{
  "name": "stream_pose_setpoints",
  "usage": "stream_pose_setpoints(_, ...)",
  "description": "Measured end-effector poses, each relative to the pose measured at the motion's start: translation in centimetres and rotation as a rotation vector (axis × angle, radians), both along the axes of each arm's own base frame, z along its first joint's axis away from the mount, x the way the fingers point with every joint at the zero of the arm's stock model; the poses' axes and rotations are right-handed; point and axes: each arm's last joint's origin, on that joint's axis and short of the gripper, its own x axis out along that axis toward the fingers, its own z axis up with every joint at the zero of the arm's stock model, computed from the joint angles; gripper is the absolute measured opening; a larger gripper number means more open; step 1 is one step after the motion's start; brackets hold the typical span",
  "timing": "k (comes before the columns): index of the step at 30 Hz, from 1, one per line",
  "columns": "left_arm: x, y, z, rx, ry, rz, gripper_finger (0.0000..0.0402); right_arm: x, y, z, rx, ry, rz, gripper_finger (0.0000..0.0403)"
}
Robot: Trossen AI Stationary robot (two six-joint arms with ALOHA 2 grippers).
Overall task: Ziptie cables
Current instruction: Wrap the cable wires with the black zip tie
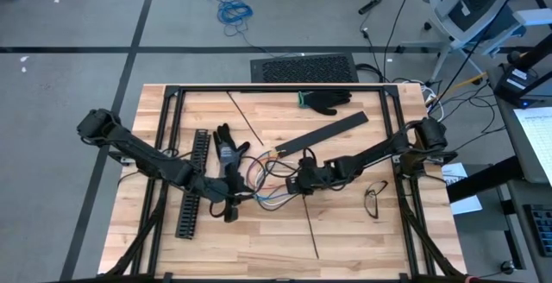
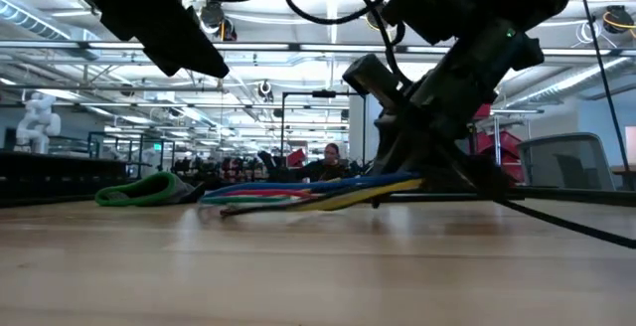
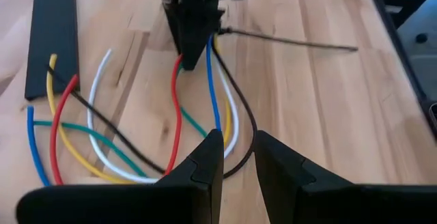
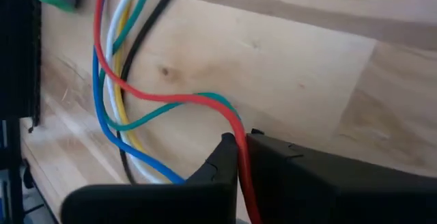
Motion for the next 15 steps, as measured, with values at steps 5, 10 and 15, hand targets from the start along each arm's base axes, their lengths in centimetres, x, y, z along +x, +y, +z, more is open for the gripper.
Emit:
stream_pose_setpoints(5,0.01,-0.01,0.01,0.000,0.000,0.000,0.0079,0.03,-0.18,-0.39,-0.026,0.013,0.007,0.0056)
stream_pose_setpoints(10,0.00,-0.01,0.00,-0.001,0.001,0.001,0.0079,0.08,-0.19,-0.46,-0.027,0.012,0.000,0.0106)
stream_pose_setpoints(15,0.00,0.00,0.00,0.000,0.002,0.001,0.0079,0.12,-0.17,-0.41,-0.043,0.012,0.024,0.0161)
